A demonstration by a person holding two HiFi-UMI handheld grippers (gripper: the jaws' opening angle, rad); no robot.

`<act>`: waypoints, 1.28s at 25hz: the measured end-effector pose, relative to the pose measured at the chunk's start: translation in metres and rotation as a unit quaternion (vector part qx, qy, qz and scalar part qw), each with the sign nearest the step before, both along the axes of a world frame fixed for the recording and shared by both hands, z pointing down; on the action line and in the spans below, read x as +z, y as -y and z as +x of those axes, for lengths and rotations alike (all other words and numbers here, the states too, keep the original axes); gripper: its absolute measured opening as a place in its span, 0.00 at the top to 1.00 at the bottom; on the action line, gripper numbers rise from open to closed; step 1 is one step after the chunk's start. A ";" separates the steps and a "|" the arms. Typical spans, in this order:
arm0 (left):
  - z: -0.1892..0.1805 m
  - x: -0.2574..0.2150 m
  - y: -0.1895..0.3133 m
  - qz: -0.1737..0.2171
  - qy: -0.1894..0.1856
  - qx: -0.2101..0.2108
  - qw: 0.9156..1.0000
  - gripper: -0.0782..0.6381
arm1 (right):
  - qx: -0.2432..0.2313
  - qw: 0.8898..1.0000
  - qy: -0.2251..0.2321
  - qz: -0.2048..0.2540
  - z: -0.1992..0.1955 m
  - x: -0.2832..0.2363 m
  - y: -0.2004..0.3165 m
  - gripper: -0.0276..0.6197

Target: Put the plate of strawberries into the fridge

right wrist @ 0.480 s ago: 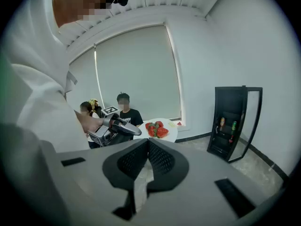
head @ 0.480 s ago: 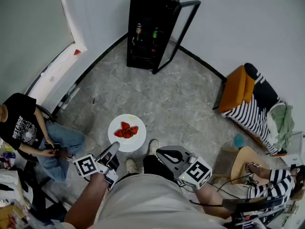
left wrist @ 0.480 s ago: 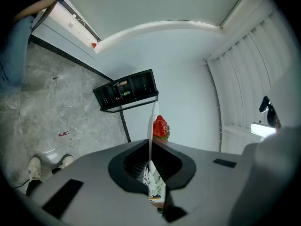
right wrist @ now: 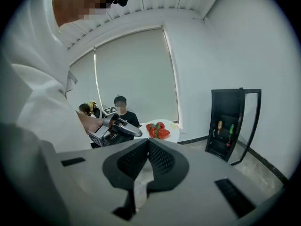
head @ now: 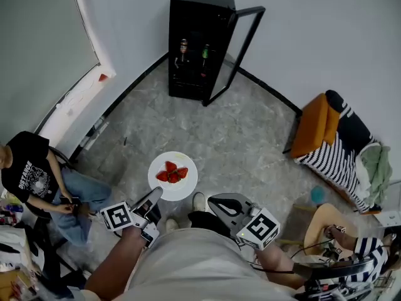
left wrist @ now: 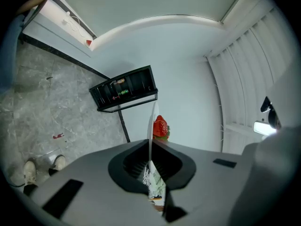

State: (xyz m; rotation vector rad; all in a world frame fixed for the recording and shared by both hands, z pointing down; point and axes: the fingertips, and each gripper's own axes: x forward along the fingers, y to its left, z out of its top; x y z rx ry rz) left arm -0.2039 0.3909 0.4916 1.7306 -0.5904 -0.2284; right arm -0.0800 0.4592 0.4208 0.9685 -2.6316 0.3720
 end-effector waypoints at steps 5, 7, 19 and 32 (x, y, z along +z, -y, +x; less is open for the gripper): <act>0.043 -0.008 0.040 -0.028 -0.037 -0.017 0.999 0.86 | -0.006 1.000 0.018 0.003 0.037 -0.005 0.044 0.93; 0.061 -0.008 0.059 -0.015 -0.022 -0.014 1.000 0.86 | -0.009 1.000 0.014 0.012 0.057 -0.007 0.062 0.92; 0.138 0.000 0.171 -0.027 -0.026 -0.042 0.998 0.86 | -0.005 0.999 0.016 0.035 0.133 -0.001 0.168 0.74; 0.146 0.011 0.384 -0.009 -0.009 0.005 1.000 0.86 | 0.041 0.999 -0.001 0.021 0.133 -0.006 0.365 0.74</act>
